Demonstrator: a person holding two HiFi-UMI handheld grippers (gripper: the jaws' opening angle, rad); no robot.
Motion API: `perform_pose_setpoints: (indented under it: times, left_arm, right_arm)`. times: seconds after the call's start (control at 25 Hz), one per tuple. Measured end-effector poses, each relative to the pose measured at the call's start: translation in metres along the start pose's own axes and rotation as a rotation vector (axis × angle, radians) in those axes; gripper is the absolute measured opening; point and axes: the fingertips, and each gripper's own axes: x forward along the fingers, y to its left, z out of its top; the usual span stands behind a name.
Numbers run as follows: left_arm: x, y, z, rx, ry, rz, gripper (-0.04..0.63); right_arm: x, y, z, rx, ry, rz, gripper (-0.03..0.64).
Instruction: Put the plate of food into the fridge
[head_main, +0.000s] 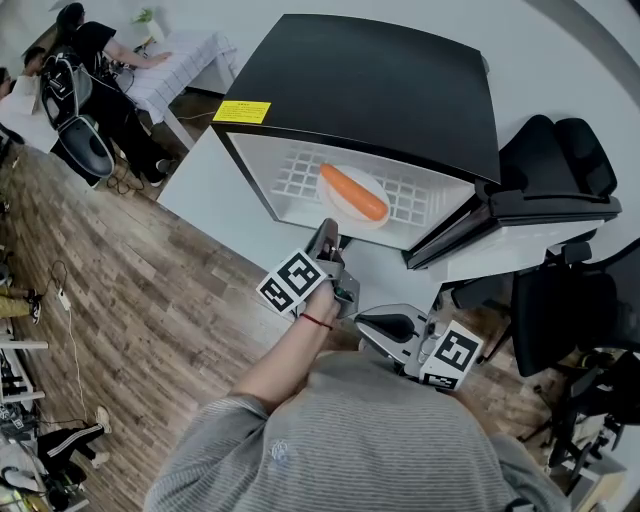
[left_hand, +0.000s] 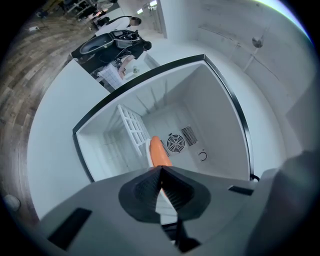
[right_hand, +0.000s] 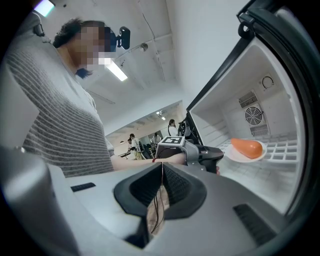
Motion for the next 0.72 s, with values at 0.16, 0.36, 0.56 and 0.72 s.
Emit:
perform_pose_setpoints:
  times: [0.16, 0.36, 0.56, 0.72]
  left_arm:
    - [-0.008, -0.002, -0.003, 0.133, 0.046, -0.014, 0.011]
    - [-0.021, -0.006, -0.007, 0.368, 0.095, -0.047, 0.011]
    - [-0.032, -0.004, -0.012, 0.484, 0.134, -0.058, 0.011]
    - [-0.039, -0.006, -0.013, 0.589, 0.148, -0.080, 0.011]
  right_arm:
    - [-0.001, -0.003, 0.000, -0.002, -0.004, -0.015, 0.014]
    - [0.000, -0.007, -0.002, -0.010, -0.006, -0.041, 0.014]
    - [0.003, -0.007, 0.000, -0.014, -0.012, -0.044, 0.014]
    - [0.006, -0.008, 0.000, -0.017, -0.014, -0.047, 0.014]
